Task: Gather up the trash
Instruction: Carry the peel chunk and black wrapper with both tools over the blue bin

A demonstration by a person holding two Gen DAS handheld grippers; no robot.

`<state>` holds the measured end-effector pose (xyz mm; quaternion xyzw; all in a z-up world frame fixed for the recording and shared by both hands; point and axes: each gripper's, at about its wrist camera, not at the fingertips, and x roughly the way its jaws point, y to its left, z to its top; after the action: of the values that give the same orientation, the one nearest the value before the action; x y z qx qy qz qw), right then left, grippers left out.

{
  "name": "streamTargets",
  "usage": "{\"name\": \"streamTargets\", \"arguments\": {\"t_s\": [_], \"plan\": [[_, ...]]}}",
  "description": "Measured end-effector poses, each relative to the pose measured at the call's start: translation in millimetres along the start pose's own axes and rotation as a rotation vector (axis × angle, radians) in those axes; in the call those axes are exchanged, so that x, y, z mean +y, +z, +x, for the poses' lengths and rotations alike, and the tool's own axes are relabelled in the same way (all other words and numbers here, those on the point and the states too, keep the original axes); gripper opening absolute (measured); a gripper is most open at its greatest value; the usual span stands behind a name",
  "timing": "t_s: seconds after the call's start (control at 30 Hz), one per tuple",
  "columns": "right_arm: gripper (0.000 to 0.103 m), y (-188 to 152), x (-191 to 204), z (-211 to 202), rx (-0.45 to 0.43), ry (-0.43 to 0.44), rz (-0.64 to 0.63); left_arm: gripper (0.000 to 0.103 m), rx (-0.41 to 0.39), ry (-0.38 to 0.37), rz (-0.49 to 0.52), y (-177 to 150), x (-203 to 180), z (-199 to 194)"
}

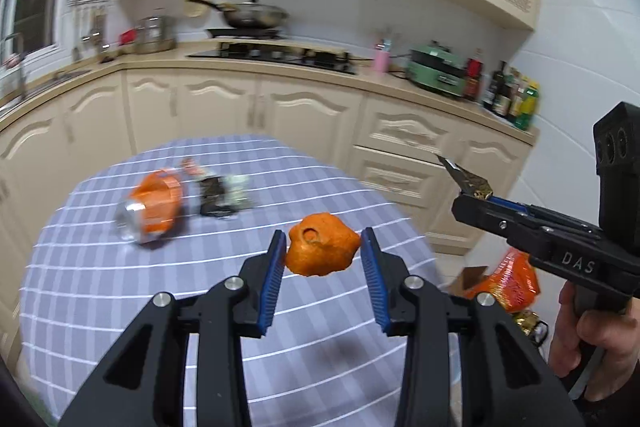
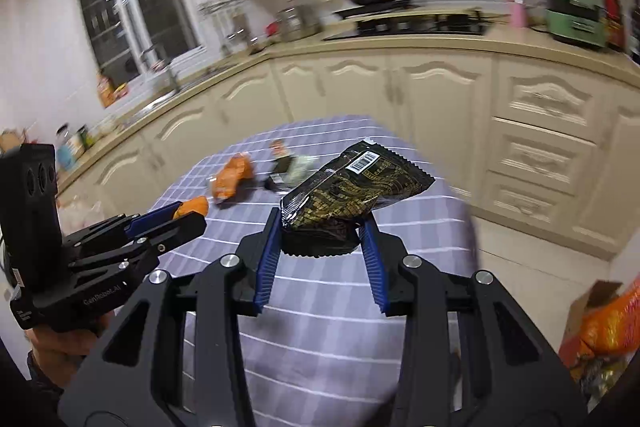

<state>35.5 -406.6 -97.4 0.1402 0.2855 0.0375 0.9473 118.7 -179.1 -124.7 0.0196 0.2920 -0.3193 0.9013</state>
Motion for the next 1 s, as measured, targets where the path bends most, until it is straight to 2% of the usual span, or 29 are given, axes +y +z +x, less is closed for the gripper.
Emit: {"name": "streamTargets", "arguments": {"t_s": [0.23, 0.43, 0.77, 1.0], "plan": [[0.038, -22, -91, -50, -0.022, -0.148, 0.141, 0.037, 0.035, -0.128, 0.068, -2, -78, 32], [0.039, -58, -155, -69, 0.006, -0.244, 0.252, 0.037, 0.122, -0.222, 0.149, -18, -143, 71], [0.039, -128, -239, -49, 0.139, -0.32, 0.417, 0.037, 0.321, -0.307, 0.264, -75, -233, 155], [0.039, -177, -284, -26, 0.224, -0.347, 0.514, 0.037, 0.468, -0.311, 0.31, -124, -266, 222]]}}
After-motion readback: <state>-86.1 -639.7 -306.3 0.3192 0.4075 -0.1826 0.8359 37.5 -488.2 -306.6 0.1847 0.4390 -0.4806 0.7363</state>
